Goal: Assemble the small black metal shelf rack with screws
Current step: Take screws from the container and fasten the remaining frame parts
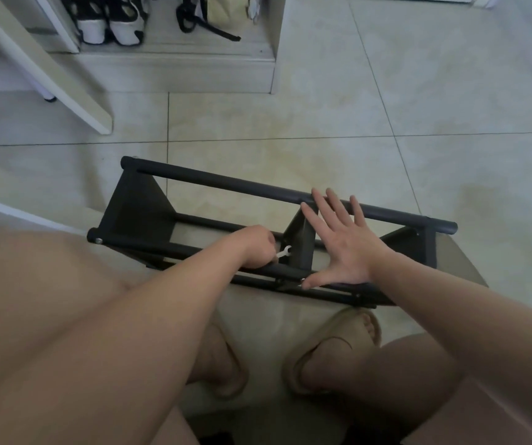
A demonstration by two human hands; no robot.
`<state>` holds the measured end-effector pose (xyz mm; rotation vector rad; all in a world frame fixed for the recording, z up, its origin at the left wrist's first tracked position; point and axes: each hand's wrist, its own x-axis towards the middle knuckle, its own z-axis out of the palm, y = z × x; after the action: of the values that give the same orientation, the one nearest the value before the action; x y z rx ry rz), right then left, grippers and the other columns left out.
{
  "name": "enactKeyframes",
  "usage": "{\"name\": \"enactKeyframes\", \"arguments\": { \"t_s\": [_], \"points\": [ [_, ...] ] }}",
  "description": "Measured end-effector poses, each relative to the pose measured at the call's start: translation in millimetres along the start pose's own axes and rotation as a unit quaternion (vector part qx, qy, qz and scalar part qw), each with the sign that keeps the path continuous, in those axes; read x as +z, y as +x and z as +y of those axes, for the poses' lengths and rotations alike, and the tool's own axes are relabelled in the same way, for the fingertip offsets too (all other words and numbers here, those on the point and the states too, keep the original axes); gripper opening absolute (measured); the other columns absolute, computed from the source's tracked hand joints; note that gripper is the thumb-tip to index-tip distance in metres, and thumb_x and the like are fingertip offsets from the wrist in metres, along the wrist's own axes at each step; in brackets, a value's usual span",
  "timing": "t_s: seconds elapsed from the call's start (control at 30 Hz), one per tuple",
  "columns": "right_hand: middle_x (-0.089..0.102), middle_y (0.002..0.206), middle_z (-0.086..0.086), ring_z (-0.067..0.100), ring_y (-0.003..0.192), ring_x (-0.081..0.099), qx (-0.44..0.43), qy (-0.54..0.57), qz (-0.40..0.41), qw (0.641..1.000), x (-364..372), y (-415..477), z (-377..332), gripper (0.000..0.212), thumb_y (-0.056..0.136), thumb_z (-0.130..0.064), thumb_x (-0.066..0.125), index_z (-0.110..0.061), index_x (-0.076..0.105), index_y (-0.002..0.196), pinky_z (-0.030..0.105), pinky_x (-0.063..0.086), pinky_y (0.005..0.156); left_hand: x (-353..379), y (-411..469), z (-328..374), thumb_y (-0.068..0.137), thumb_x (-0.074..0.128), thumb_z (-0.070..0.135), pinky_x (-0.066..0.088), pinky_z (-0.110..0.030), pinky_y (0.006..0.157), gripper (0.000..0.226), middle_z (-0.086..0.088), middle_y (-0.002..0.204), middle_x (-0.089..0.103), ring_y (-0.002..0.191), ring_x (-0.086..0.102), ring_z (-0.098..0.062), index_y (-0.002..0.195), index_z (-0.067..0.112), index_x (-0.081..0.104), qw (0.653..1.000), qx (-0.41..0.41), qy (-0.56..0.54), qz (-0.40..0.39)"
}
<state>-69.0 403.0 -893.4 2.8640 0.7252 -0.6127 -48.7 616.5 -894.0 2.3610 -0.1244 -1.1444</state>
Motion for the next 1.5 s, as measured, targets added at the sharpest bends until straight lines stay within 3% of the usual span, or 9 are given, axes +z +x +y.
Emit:
{"name": "enactKeyframes", "arguments": {
  "t_s": [0.13,0.3,0.43,0.6,0.7,0.77,1.1,1.3,1.5],
  "points": [
    [-0.034,0.163,0.006,0.027,0.15,-0.032,-0.001,0.023,0.016,1.0,7,0,1,0.14,0.058,-0.107,0.027,-0.022,-0.021,0.159,0.063,-0.007,0.121,4,10,-3,0.088,0.073,0.02,0.05,-0.031,0.095,0.012,0.003,0.095,0.073,0.096,0.066,-0.018,0.098,0.019,0.079,1.0,0.017,-0.025,0.007],
    [-0.031,0.164,0.006,0.026,0.151,-0.029,-0.006,0.03,0.035,0.999,11,1,1,0.14,0.059,-0.107,0.023,-0.019,-0.019,0.159,0.061,-0.009,0.122,4,16,-8,0.082,0.079,0.022,0.049,-0.025,0.084,0.005,0.012,0.079,0.069,0.087,0.067,-0.012,0.083,0.027,0.078,0.999,0.035,-0.032,0.013],
    [-0.029,0.165,0.007,0.027,0.152,-0.027,-0.006,0.024,0.036,0.999,14,1,1,0.141,0.06,-0.107,0.024,-0.016,-0.017,0.159,0.062,-0.006,0.122,5,22,-7,0.084,0.074,0.02,0.044,-0.022,0.072,0.024,0.015,0.072,0.067,0.076,0.062,-0.008,0.064,0.032,0.068,0.997,0.042,-0.061,0.026],
    [-0.028,0.166,0.006,0.026,0.153,-0.025,-0.005,0.024,0.039,0.999,14,0,1,0.141,0.059,-0.107,0.022,-0.016,-0.016,0.16,0.062,-0.005,0.122,3,21,-2,0.086,0.066,0.014,0.042,-0.024,0.062,0.023,0.007,0.074,0.065,0.072,0.059,-0.01,0.069,0.028,0.068,0.987,0.033,-0.157,0.016],
    [-0.027,0.166,0.006,0.026,0.153,-0.025,-0.007,0.027,0.04,0.999,14,-1,0,0.141,0.058,-0.108,0.018,-0.017,-0.016,0.16,0.062,-0.006,0.122,4,20,2,0.088,0.066,0.018,0.049,-0.028,0.071,0.01,-0.001,0.091,0.073,0.08,0.066,-0.01,0.08,0.024,0.07,0.976,0.019,-0.218,-0.016],
    [-0.027,0.166,0.006,0.026,0.153,-0.025,-0.006,0.026,0.04,0.999,13,-1,0,0.141,0.058,-0.108,0.016,-0.016,-0.015,0.16,0.062,-0.007,0.122,6,22,5,0.091,0.064,0.021,0.05,-0.03,0.076,0.006,0.0,0.092,0.075,0.079,0.07,-0.008,0.086,0.02,0.067,0.964,0.011,-0.263,-0.029],
    [-0.025,0.167,0.006,0.027,0.153,-0.024,-0.006,0.023,0.043,0.999,14,-1,0,0.14,0.058,-0.108,0.017,-0.017,-0.015,0.16,0.061,-0.007,0.122,12,22,12,0.096,0.064,0.028,0.042,-0.027,0.064,0.027,0.003,0.088,0.074,0.075,0.065,-0.011,0.117,0.012,0.068,0.955,-0.008,-0.294,0.028],
    [-0.024,0.167,0.007,0.027,0.154,-0.023,-0.007,0.028,0.045,0.999,14,-1,0,0.141,0.058,-0.108,0.016,-0.017,-0.013,0.161,0.061,-0.007,0.122,12,22,11,0.096,0.064,0.028,0.043,-0.027,0.063,0.025,-0.002,0.101,0.075,0.078,0.066,-0.012,0.115,0.012,0.069,0.953,-0.009,-0.303,0.029],
    [-0.025,0.167,0.007,0.027,0.153,-0.024,-0.007,0.024,0.044,0.999,14,0,0,0.14,0.058,-0.108,0.016,-0.017,-0.015,0.16,0.062,-0.007,0.122,11,19,12,0.096,0.063,0.026,0.044,-0.028,0.067,0.018,0.003,0.087,0.075,0.077,0.068,-0.012,0.11,0.015,0.068,0.952,-0.008,-0.304,0.017]
  ]
}}
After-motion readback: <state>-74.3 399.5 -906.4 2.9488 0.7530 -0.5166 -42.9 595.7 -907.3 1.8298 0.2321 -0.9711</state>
